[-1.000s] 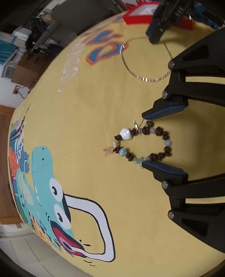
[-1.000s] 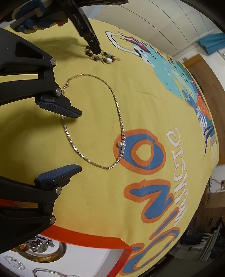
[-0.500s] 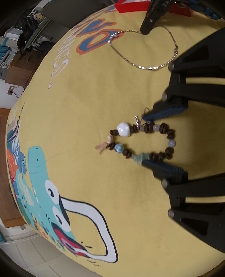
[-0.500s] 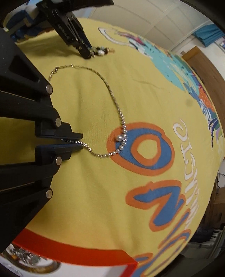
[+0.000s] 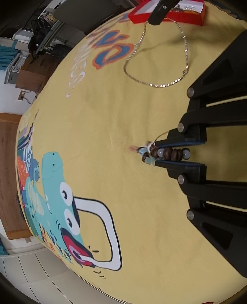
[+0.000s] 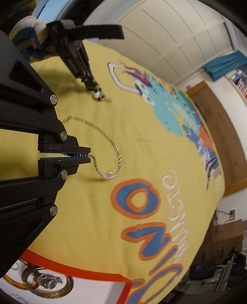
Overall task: Organize jewelry
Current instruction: 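Grasp the beaded bracelet with the left tool while the right grasps the chain, then carry the bracelet and chain into the red box and open both tools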
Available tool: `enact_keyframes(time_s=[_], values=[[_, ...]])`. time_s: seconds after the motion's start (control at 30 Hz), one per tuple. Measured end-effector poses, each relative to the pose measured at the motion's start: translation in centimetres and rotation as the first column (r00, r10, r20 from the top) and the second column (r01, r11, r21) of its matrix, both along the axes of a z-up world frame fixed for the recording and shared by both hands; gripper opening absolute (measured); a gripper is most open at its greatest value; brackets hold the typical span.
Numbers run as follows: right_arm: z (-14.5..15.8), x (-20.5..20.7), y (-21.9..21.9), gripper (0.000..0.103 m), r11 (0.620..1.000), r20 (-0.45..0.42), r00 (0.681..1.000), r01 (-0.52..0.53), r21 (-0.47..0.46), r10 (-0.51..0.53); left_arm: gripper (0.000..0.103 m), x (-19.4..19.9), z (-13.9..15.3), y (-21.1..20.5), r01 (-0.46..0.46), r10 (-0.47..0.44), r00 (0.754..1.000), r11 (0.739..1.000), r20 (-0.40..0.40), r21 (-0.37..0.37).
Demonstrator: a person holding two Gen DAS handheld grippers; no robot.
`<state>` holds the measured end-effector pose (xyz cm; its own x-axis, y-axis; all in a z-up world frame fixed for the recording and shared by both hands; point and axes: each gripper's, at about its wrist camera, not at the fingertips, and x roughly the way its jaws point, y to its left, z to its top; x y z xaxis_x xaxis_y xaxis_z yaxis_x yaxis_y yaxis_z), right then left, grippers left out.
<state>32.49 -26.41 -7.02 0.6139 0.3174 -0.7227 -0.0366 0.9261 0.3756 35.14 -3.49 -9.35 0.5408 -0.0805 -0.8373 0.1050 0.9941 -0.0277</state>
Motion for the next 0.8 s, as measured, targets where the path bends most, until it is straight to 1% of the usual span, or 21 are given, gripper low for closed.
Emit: enact_keyframes(time_s=[0.23,0.37,0.63,0.8], values=[[4.4,-3.5,0.2,0.003,1.0,0.07,0.997,-0.022,0.018,0.021,0.011,-3.2,3.6,0.2,0.009,-0.008,0.999,1.0,0.048,-0.017],[6.6,-5.6,0.0,0.003,1.0,0.101,0.995,-0.027,0.016,0.025,0.011,-5.9,5.8,0.1,0.022,-0.02,0.997,1.0,0.08,-0.022],[10.6,-10.7,0.2,0.003,0.999,0.156,0.987,-0.04,-0.015,0.042,0.011,-11.2,8.8,-0.4,0.059,-0.055,0.992,0.998,0.118,-0.032],[12.6,-13.5,-0.9,0.003,1.0,0.181,0.983,-0.014,-0.018,0.017,0.011,-13.7,10.3,-1.1,0.083,-0.078,0.988,0.996,0.137,-0.034]])
